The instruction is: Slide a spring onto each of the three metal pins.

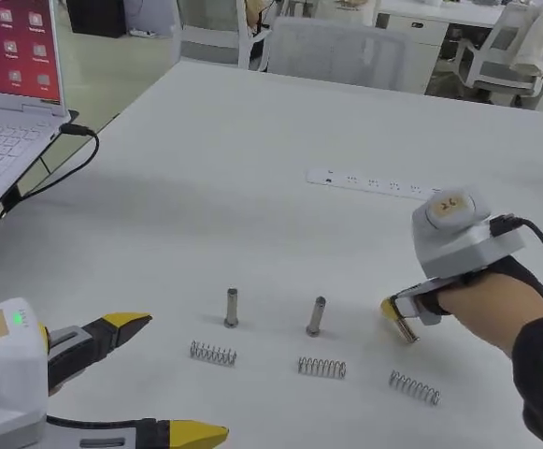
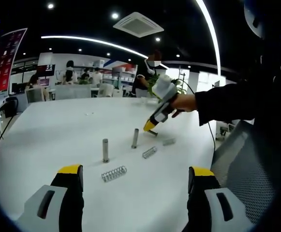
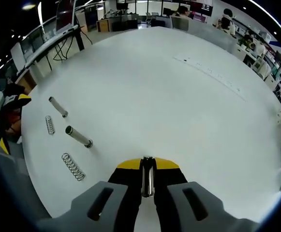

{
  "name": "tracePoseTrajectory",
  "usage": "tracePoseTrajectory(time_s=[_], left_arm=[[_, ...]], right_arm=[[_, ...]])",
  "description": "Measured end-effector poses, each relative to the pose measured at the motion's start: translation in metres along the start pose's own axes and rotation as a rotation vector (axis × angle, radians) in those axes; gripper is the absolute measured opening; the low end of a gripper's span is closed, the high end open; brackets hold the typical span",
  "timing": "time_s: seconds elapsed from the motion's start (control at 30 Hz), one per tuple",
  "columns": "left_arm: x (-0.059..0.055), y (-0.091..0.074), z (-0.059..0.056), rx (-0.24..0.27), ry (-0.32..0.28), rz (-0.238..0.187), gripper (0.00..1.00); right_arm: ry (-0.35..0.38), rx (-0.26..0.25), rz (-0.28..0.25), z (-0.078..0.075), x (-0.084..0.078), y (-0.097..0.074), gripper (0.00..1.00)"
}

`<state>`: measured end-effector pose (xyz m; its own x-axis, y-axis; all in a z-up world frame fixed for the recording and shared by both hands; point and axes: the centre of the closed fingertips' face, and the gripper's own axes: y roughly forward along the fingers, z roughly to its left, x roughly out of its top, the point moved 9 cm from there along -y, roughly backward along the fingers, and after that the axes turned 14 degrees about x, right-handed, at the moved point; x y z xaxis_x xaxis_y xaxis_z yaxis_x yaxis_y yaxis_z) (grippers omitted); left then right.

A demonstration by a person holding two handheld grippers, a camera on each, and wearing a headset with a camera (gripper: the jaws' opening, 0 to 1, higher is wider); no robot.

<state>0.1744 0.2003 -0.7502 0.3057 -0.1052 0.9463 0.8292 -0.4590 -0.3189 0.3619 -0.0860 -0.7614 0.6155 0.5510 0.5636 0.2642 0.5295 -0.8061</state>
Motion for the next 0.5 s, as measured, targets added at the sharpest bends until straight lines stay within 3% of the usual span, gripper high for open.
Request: tracePoseTrajectory(time_s=[0.5], left_arm=[[0.002,0.000,-0.001,-0.006,0.005,-0.012,0.86]], right_arm=[[-0.014,-0.007,-0.051,0.018,0.001,-0.020,0.05]])
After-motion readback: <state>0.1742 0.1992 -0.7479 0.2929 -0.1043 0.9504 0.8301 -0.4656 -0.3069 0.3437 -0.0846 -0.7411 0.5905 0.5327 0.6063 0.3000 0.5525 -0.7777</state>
